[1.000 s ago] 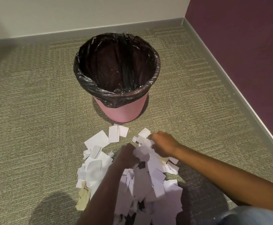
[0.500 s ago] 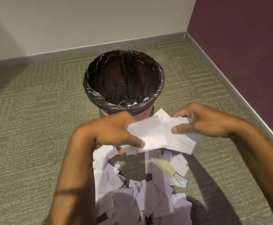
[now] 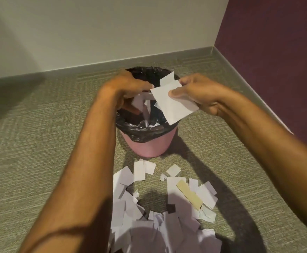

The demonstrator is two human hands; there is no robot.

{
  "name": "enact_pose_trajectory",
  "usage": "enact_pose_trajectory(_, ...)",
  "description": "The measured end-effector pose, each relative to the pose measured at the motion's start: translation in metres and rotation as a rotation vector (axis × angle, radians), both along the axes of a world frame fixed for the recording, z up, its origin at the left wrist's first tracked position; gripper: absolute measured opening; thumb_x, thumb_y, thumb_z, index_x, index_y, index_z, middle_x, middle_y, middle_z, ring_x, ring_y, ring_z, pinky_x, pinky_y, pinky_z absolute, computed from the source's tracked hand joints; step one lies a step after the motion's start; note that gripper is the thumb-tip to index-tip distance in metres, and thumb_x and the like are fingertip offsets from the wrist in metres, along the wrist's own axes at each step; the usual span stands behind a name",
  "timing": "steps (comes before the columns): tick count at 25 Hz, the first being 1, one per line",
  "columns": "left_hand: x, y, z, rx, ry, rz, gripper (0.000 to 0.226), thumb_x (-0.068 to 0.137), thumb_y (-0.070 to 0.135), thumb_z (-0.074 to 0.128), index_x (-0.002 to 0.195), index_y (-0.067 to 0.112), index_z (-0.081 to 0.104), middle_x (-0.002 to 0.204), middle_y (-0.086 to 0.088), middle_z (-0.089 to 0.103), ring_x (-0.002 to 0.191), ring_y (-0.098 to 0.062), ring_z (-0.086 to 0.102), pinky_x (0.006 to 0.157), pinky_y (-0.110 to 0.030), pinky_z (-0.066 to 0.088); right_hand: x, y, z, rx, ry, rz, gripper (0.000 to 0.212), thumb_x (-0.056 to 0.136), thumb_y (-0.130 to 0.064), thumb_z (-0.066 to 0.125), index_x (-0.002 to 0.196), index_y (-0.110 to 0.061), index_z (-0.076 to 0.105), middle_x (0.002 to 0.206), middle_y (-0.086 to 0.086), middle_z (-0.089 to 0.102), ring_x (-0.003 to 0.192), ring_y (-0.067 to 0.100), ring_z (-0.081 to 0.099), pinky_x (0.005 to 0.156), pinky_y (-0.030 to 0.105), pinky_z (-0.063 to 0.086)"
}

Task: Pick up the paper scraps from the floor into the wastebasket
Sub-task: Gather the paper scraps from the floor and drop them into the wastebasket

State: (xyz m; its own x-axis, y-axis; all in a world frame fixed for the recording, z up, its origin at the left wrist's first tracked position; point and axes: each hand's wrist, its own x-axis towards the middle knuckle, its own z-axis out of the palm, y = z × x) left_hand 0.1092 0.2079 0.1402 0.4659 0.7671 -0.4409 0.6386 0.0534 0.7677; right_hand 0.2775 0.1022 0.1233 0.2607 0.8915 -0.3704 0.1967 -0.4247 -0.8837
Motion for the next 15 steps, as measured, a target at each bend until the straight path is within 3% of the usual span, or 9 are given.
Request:
enact_pose_trajectory(2, 0.000, 0.000, -0.006, -0.008, -0.030, 0.038, 0.042, 0.086, 0.027, 0.071, 0.113, -0.002, 0.059, 0.100, -0.017, 0.065, 0.080, -0.029, 0.071, 0.065, -0.043, 0.062, -0.001, 0.004, -0.006, 0.003, -0.009, -0.039, 0.027, 0.085, -0.003, 0.069, 0.111, 0.001, 0.064, 0.104, 0.018, 0.073, 0.095, 0.031, 0.073, 0.084, 0.047, 0.060)
enact_pose_trajectory(4, -0.005, -0.001, -0.012, 0.026, -0.027, 0.063, 0.036, 0.087, 0.021, 0.070, 0.113, -0.002, 0.059, 0.101, -0.020, 0.064, 0.081, -0.032, 0.071, 0.068, -0.046, 0.062, -0.004, 0.003, -0.009, 0.014, 0.041, -0.080, 0.033, 0.084, 0.003, 0.069, 0.115, 0.008, 0.061, 0.103, 0.021, 0.073, 0.090, 0.030, 0.075, 0.084, 0.047, 0.060)
enact_pose_trajectory(6, -0.012, -0.003, -0.017, 0.101, -0.059, 0.097, 0.018, 0.089, 0.013, 0.065, 0.101, 0.000, 0.063, 0.095, -0.021, 0.066, 0.077, -0.030, 0.072, 0.065, -0.043, 0.062, -0.007, 0.003, -0.011, 0.016, 0.132, -0.109, 0.034, 0.084, 0.009, 0.067, 0.116, 0.011, 0.056, 0.105, 0.025, 0.071, 0.088, 0.032, 0.075, 0.077, 0.041, 0.062)
enact_pose_trajectory(8, -0.020, -0.005, -0.017, 0.183, -0.147, 0.183, 0.010, 0.090, 0.009, 0.060, 0.084, 0.004, 0.065, 0.085, -0.020, 0.067, 0.067, -0.025, 0.070, 0.056, -0.034, 0.060, -0.010, 0.007, -0.011, 0.028, 0.184, -0.125, 0.020, 0.086, 0.010, 0.064, 0.104, 0.006, 0.056, 0.111, 0.028, 0.066, 0.092, 0.036, 0.074, 0.074, 0.037, 0.063)
enact_pose_trajectory(10, -0.030, -0.010, -0.019, 0.296, -0.270, 0.325, 0.017, 0.088, 0.007, 0.058, 0.073, 0.003, 0.067, 0.071, -0.017, 0.065, 0.050, -0.019, 0.062, 0.045, -0.025, 0.051, -0.014, 0.011, -0.008, 0.067, 0.158, -0.148, 0.008, 0.089, 0.006, 0.061, 0.095, 0.001, 0.059, 0.112, 0.026, 0.061, 0.092, 0.036, 0.073, 0.073, 0.035, 0.062)
enact_pose_trajectory(12, -0.048, -0.017, -0.033, 0.491, -0.347, 0.554, 0.020, 0.082, 0.011, 0.058, 0.068, -0.001, 0.065, 0.060, -0.012, 0.059, 0.044, -0.018, 0.051, 0.043, -0.024, 0.042, -0.016, 0.006, -0.003, 0.135, 0.104, -0.116, 0.008, 0.092, 0.002, 0.060, 0.099, 0.003, 0.062, 0.107, 0.026, 0.066, 0.081, 0.034, 0.075, 0.068, 0.035, 0.062)
enact_pose_trajectory(15, -0.089, -0.028, -0.087, 0.708, -0.231, 0.898, 0.027, 0.080, 0.017, 0.053, 0.056, 0.004, 0.054, 0.049, -0.003, 0.046, 0.045, -0.015, 0.040, 0.049, -0.024, 0.037, -0.029, -0.024, -0.006, 0.153, 0.100, 0.203, 0.012, 0.091, -0.003, 0.063, 0.100, 0.004, 0.067, 0.092, 0.026, 0.072, 0.060, 0.030, 0.066, 0.052, 0.033, 0.055)
